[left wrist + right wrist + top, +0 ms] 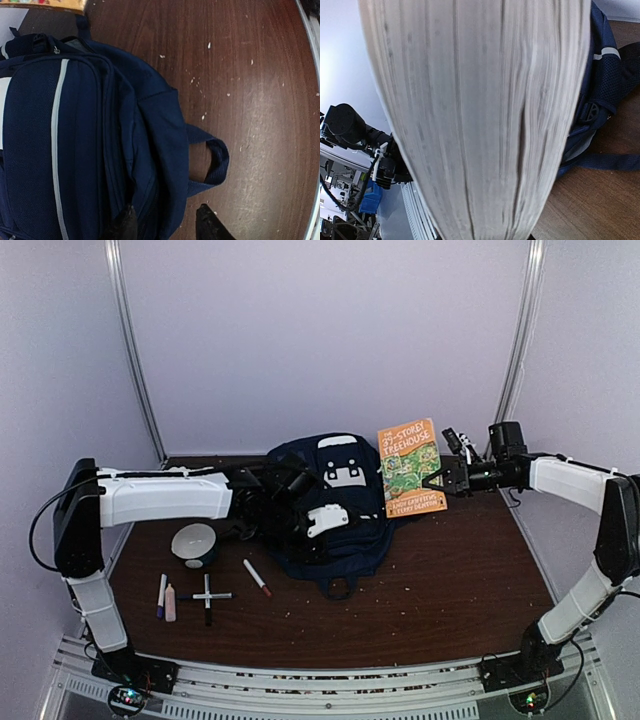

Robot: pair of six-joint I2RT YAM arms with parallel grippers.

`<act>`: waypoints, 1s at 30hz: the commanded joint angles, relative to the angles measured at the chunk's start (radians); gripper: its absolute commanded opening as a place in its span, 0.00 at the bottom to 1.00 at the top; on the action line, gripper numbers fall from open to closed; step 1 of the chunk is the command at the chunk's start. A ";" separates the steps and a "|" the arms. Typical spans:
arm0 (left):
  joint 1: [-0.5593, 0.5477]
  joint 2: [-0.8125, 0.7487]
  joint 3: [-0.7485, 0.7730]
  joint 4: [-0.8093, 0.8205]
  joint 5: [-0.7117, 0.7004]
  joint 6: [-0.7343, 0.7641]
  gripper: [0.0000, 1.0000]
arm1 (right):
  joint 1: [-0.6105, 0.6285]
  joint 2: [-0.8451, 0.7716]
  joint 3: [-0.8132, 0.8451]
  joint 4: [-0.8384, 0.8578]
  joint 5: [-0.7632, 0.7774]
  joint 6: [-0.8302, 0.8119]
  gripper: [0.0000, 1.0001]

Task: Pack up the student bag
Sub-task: Pass from the left arm to the right, then pick up the largest pocket of the bag from the student bag.

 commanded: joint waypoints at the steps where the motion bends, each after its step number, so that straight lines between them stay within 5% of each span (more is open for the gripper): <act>1: -0.028 0.054 0.071 -0.092 -0.156 0.140 0.41 | -0.001 -0.039 0.012 0.068 -0.083 -0.025 0.00; 7: -0.035 0.083 0.112 -0.060 -0.272 0.141 0.26 | -0.002 -0.031 0.011 0.066 -0.096 -0.027 0.00; 23: -0.061 0.116 0.090 -0.080 -0.268 0.247 0.40 | -0.008 -0.016 0.018 0.063 -0.111 -0.020 0.00; 30: -0.064 0.141 0.092 -0.084 -0.284 0.244 0.38 | -0.009 -0.007 0.018 0.070 -0.123 -0.010 0.00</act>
